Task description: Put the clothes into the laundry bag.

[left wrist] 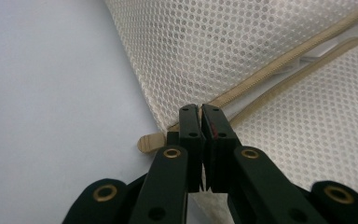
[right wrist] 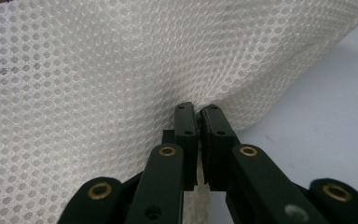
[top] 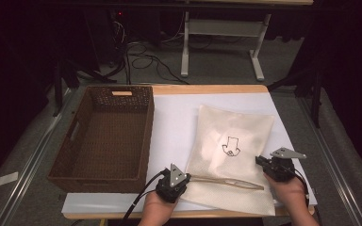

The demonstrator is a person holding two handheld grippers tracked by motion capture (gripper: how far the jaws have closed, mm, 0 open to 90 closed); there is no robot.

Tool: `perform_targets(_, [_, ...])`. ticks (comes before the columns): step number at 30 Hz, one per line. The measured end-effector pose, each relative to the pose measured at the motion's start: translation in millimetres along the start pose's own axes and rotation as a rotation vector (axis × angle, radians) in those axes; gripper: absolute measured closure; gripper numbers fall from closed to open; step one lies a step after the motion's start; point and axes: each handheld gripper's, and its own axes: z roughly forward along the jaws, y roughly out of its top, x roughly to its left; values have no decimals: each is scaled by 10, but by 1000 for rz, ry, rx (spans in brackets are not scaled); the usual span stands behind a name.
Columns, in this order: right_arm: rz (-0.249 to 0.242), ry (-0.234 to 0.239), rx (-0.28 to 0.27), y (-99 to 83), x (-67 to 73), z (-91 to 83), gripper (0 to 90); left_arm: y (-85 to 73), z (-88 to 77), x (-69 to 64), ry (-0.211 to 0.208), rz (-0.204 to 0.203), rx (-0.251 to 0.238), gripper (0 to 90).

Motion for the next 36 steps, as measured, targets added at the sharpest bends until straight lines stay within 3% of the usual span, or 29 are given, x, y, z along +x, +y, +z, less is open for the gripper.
perform_targets(12, [3, -36, -11, 142, -235, 143, 875, -24, 24, -187, -57, 32, 13, 798])
perform_targets(16, [-1, -50, -4, 158, -297, 187, 875, -18, 8, -209, -52, 37, -1, 736])
perform_targets(23, [-1, -54, 0, 115, -293, 181, 869, -11, -35, -132, -19, 15, -18, 673])
perform_targets(30, [-5, -60, -55, 91, -250, 9, 688, 8, -59, -97, 18, 22, -37, 512])
perform_targets(33, [7, -31, -104, 83, -170, -127, 616, 34, -119, -55, 34, 13, -60, 462])
perform_targets(35, [-19, -4, -165, 114, -45, -264, 542, 51, -175, -29, 36, 8, -76, 420])
perform_targets(36, [-19, -4, -165, 114, -45, -264, 542, 55, -191, -24, 36, 10, -76, 420])
